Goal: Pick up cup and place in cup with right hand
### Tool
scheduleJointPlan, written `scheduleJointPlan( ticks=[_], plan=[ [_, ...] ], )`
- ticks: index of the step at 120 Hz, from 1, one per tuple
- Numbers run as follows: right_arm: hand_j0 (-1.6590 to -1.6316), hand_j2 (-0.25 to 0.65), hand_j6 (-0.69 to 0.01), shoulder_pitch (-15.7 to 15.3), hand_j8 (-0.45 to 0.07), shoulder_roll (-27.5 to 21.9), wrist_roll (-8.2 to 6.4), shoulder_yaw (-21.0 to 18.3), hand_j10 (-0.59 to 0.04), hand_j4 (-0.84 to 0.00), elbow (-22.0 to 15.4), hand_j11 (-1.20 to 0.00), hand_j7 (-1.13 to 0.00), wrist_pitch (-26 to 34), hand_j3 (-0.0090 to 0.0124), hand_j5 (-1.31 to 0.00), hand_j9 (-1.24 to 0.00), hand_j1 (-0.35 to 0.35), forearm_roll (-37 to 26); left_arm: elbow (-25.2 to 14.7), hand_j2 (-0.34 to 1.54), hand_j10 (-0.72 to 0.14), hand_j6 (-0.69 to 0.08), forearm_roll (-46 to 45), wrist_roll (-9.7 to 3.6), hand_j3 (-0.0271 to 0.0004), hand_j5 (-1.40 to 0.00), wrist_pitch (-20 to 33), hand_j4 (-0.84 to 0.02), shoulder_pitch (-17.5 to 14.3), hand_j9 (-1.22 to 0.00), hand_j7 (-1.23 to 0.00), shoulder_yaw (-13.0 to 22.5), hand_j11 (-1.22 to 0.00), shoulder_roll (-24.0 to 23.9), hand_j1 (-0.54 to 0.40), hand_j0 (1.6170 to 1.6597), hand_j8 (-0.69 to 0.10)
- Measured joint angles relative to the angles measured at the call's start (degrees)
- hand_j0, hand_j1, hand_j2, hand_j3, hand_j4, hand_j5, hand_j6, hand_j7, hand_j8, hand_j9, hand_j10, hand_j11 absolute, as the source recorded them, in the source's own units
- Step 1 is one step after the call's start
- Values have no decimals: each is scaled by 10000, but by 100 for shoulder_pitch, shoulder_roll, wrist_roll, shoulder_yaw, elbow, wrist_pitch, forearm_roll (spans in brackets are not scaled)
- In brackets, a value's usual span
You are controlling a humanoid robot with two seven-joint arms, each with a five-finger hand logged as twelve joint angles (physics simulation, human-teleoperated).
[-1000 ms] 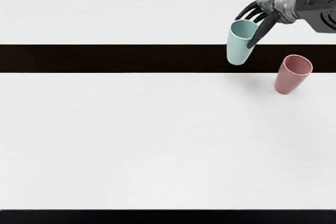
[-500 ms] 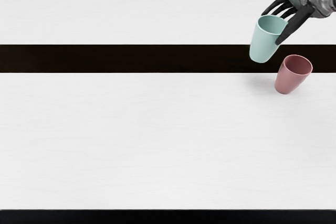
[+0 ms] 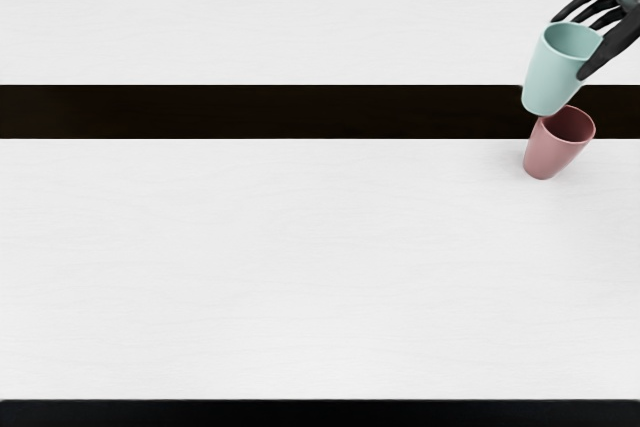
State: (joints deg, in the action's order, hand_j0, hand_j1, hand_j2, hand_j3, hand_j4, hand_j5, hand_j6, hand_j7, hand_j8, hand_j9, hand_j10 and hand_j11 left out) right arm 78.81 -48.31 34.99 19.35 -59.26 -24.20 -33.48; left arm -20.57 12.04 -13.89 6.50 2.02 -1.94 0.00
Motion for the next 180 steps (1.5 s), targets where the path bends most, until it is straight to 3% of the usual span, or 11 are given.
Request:
scheduleJointPlan(
  ticks=[5, 28, 29, 30, 96, 150, 180],
  plan=[
    [-16581, 1304, -3752, -11, -3981, -38, 0, -4, -4134, -4189, 0, -5547, -5457, -27, -4, -5462, -5548, 1199, 1, 0, -2, 2, 3, 0, 0, 0, 0, 0, 2, 0, 0, 0, 0, 0, 0, 3489, 16581, 2],
    [-16581, 907, -3543, -51, -3843, -204, 0, -15, -4123, -4162, -2, -5500, -5426, -77, 2, -5438, -5500, 1148, 6, 0, -1, 1, 2, -1, 0, -1, 0, 0, 2, 0, -1, 0, 0, -1, 0, 3489, 16581, 2],
    [-16580, 840, -3611, -52, -3866, -218, 0, -15, -4134, -4173, -2, -5485, -5425, -77, -11, -5424, -5485, 1158, 6, 0, -1, 1, 2, -1, 0, -1, 0, 0, 2, 0, -1, 0, 0, -1, 0, 3489, 16581, 2],
    [-16580, 772, -3584, -53, -3873, -232, 0, -16, -4130, -4167, -2, -5488, -5425, -78, 3, -5430, -5487, 1174, 7, 0, -1, 1, 2, -1, 0, -1, 0, 0, 2, 0, -1, -1, 0, -1, 0, 3489, 16581, 2],
    [-16580, 490, -3567, -363, -3925, -321, 1, -11, -4227, -4249, 30, -5593, -5542, 250, -1, -5560, -5595, 1138, -4, 0, -1, 2, 3, -1, 0, -1, -1, 0, 2, 0, -1, -1, 0, -1, 0, 3488, 16581, 2],
    [-16578, 319, -3518, -627, -3889, -130, -218, -26, -4269, -4291, 63, -5633, -5587, 716, 1, -5600, -5635, 1077, -15, 0, -1, 2, 2, 0, 0, -1, -1, 0, 2, 0, -1, -1, 0, -1, 0, 3488, 16581, 2],
    [-16577, 273, -3524, -774, -3899, -91, -253, -29, -4247, -4263, 80, -5606, -5560, 745, 2, -5582, -5607, 1062, -14, 0, -1, 2, 2, 0, 0, -1, -1, 0, 2, 0, -1, -1, 0, -1, 0, 3488, 16581, 2]
  ],
)
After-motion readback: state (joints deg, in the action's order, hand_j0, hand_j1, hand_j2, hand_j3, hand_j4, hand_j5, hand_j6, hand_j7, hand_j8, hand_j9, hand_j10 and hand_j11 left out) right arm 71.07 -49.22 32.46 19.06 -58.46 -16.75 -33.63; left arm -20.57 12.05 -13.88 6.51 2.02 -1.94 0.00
